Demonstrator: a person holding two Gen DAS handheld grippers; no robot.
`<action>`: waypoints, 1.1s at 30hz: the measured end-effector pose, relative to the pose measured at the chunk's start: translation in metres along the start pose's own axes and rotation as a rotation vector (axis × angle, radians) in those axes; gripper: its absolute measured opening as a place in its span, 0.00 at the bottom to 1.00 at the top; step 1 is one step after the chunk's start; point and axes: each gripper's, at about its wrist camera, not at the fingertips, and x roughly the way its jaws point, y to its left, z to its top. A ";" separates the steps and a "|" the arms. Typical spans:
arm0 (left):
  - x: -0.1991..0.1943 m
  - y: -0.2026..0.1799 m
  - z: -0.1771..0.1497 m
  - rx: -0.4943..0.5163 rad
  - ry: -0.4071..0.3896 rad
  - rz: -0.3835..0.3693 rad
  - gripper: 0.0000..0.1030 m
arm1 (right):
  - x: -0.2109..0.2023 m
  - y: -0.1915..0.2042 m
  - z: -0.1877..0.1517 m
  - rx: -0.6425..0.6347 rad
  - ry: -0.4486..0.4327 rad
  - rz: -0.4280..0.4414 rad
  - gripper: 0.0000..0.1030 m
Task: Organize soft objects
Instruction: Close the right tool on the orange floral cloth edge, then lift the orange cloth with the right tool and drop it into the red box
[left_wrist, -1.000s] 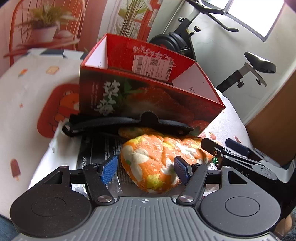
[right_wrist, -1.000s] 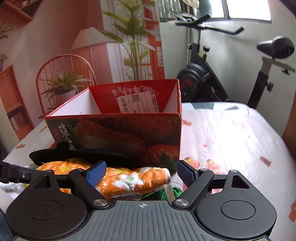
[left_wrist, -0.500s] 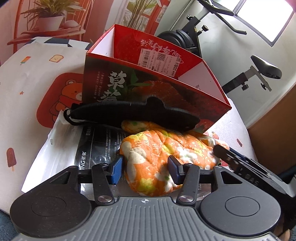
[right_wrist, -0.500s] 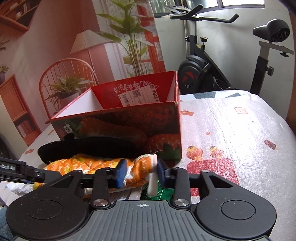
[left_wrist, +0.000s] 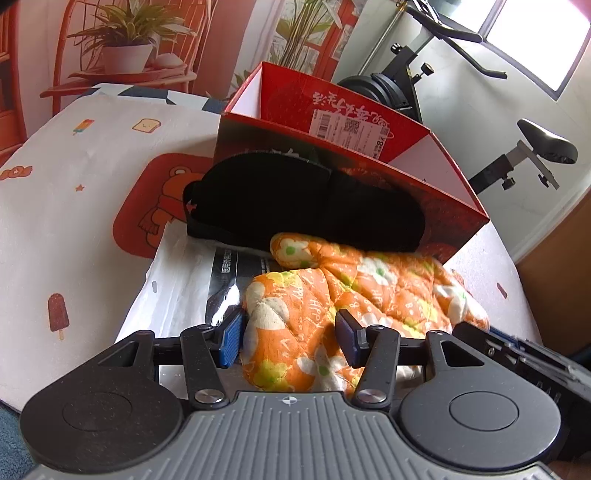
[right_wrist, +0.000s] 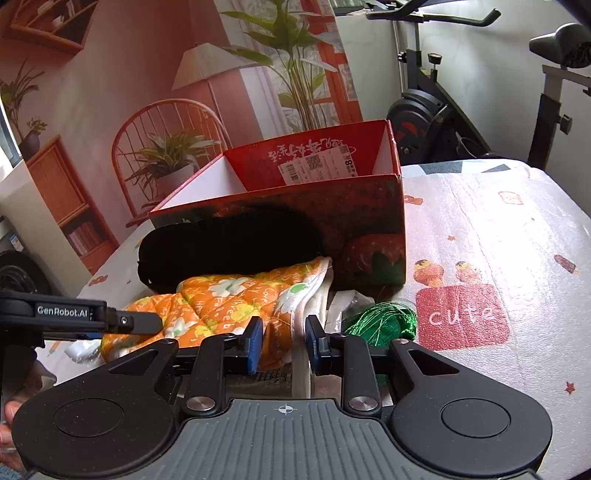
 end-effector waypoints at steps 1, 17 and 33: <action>0.000 0.001 0.000 0.000 0.001 -0.001 0.53 | 0.001 0.000 0.001 0.005 0.004 0.001 0.28; -0.009 0.012 -0.009 0.017 -0.042 -0.009 0.22 | 0.000 0.006 0.002 -0.010 -0.007 0.005 0.10; -0.050 0.014 -0.006 0.052 -0.204 -0.043 0.17 | -0.037 0.046 0.026 -0.143 -0.124 0.037 0.08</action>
